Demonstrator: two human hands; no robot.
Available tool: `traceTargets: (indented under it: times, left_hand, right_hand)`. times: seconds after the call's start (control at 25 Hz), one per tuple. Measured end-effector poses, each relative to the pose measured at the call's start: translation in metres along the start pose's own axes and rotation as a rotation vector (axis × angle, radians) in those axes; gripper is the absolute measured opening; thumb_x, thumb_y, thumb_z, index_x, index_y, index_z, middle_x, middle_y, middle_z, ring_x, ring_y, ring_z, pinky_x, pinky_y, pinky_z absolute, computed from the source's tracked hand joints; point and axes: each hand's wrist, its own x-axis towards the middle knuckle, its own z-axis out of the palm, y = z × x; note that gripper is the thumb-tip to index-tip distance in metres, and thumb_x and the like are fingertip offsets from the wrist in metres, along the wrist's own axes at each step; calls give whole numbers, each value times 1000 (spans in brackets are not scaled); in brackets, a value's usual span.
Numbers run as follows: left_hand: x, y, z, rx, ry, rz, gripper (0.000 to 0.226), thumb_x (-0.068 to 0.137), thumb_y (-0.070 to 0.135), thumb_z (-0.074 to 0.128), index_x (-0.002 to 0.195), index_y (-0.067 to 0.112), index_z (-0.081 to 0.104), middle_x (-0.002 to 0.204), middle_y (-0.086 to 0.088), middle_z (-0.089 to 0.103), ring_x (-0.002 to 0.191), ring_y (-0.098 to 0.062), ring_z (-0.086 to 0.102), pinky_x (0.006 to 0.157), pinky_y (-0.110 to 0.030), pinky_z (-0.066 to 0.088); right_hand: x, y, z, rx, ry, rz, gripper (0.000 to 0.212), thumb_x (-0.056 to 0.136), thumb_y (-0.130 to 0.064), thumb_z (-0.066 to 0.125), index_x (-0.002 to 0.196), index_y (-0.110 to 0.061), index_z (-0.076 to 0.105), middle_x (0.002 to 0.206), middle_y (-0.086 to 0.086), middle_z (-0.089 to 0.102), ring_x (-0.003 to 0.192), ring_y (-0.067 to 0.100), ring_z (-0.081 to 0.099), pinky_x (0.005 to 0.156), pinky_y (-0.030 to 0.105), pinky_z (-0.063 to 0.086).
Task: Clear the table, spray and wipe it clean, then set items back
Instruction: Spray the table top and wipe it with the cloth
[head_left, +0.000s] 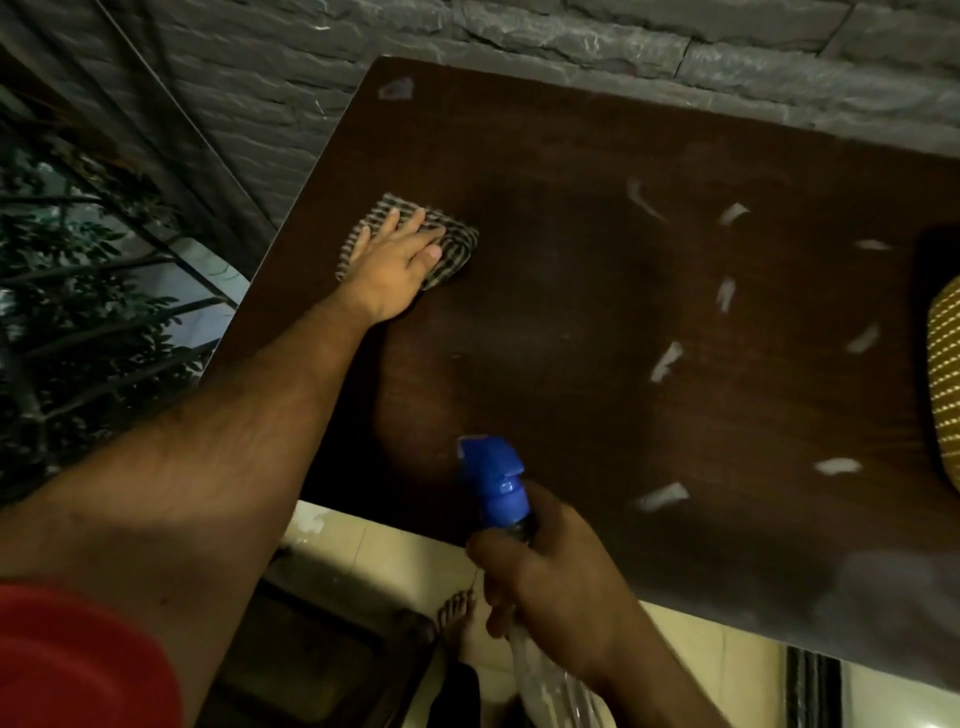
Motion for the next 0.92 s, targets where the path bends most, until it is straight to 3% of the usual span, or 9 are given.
traceTargets:
  times: [0.12, 0.2, 0.32, 0.48, 0.56, 0.64, 0.76, 0.84, 0.92]
  left_hand:
    - [-32, 17, 11, -26, -9, 74, 43, 103, 40, 31, 144, 30, 39, 160, 3, 17, 149, -19, 3, 118, -46, -4]
    - [-83, 29, 27, -30, -19, 239, 46, 99, 45, 31, 141, 31, 44, 158, 6, 21, 148, -17, 6, 118, -45, -2]
    - [-168, 13, 36, -22, -140, 410, 49, 95, 53, 25, 140, 39, 38, 155, 20, 15, 147, -3, -1, 118, -31, -7]
    - [-105, -33, 4, 8, -5, 65, 52, 96, 51, 23, 144, 35, 33, 159, 8, 15, 149, -14, 3, 117, -39, -3]
    - [-68, -4, 2, 66, -8, -87, 50, 101, 46, 26, 148, 30, 32, 161, 1, 14, 149, -21, 3, 117, -44, -1]
    - [-89, 33, 29, 77, -40, 41, 47, 101, 43, 28, 146, 31, 35, 161, 3, 14, 149, -18, 0, 118, -43, -3]
    - [-196, 42, 55, 44, -141, 351, 49, 95, 53, 21, 141, 41, 34, 157, 20, 10, 147, -2, -6, 118, -31, -8]
    - [-213, 17, 41, -22, -137, 318, 49, 94, 56, 19, 140, 46, 33, 156, 24, 10, 145, 4, -6, 117, -26, -8]
    - [-170, -4, 27, 6, -91, 199, 53, 93, 57, 19, 142, 43, 33, 157, 18, 13, 146, 0, -4, 116, -29, -7]
  right_hand:
    - [-3, -8, -16, 81, 80, -42, 21, 81, -26, 66, 100, -27, 57, 76, 12, 64, 59, 25, 61, 62, 48, 57]
    - [-4, -15, -28, 128, 121, -91, 18, 85, -19, 64, 101, -25, 58, 80, 13, 64, 62, 27, 62, 64, 52, 57]
    - [-7, -17, -40, 139, 136, -135, 18, 84, -22, 65, 101, -24, 59, 78, 9, 66, 66, 27, 63, 67, 57, 56]
    - [-14, -6, -42, 146, 102, -127, 18, 87, -15, 62, 102, -23, 57, 76, 10, 62, 61, 25, 60, 62, 47, 57]
    - [-16, -5, -40, 155, 82, -144, 20, 88, -15, 61, 104, -25, 56, 77, 9, 61, 60, 22, 60, 59, 38, 56]
    - [-18, -1, -39, 176, 64, -146, 19, 89, -15, 61, 104, -24, 56, 77, 8, 60, 61, 23, 59, 59, 36, 56]
    - [-23, 6, -42, 192, 38, -119, 18, 88, -15, 61, 103, -25, 58, 73, 7, 60, 61, 22, 59, 60, 37, 56]
    - [-26, 12, -45, 187, 45, -107, 18, 88, -15, 61, 102, -25, 57, 73, 7, 60, 60, 21, 58, 59, 36, 56]
    - [-26, 14, -48, 172, 63, -118, 18, 89, -15, 61, 103, -25, 56, 76, 8, 60, 60, 21, 59, 57, 33, 56]
